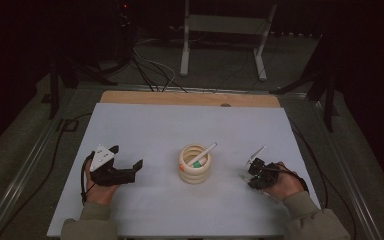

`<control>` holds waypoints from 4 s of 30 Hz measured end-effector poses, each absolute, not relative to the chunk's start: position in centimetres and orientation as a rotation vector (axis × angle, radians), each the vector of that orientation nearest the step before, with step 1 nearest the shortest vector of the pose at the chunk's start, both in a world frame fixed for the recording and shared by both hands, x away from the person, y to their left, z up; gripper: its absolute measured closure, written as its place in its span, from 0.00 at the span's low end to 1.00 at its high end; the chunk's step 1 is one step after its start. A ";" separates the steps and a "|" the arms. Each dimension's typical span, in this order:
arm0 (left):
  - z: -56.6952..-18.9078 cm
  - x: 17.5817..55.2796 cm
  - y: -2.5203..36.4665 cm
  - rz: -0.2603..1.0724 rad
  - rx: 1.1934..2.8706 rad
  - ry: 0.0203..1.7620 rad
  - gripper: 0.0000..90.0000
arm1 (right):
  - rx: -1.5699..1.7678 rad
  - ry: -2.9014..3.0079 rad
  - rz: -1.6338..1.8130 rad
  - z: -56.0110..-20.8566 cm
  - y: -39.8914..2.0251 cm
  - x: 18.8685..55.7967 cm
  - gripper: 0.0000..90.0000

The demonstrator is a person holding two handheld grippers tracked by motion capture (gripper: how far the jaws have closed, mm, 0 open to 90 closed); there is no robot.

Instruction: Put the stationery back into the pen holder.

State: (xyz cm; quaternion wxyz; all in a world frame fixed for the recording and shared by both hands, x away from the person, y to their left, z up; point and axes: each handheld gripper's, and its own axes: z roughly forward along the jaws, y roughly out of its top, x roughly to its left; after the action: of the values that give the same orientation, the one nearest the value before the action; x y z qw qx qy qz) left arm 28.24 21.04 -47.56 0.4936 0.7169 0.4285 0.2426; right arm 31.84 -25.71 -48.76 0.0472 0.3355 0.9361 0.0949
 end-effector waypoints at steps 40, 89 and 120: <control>-47.6 28.2 21.2 0.589 1.738 1.043 0.00 | 1.067 2.630 0.633 -46.7 -26.4 31.8 0.89; -47.6 28.1 21.2 0.592 1.730 1.042 0.00 | 1.133 2.358 0.933 -44.4 -26.7 32.0 0.89; -47.6 28.1 21.2 0.591 1.730 1.040 0.00 | 1.141 2.171 1.129 -41.9 -25.2 32.4 0.89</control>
State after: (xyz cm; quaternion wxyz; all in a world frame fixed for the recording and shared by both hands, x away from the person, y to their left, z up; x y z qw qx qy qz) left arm 28.14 21.19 -47.56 0.4961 0.7141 0.4293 0.2440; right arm 32.43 -25.16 -41.92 0.2192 0.4123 0.7846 0.4079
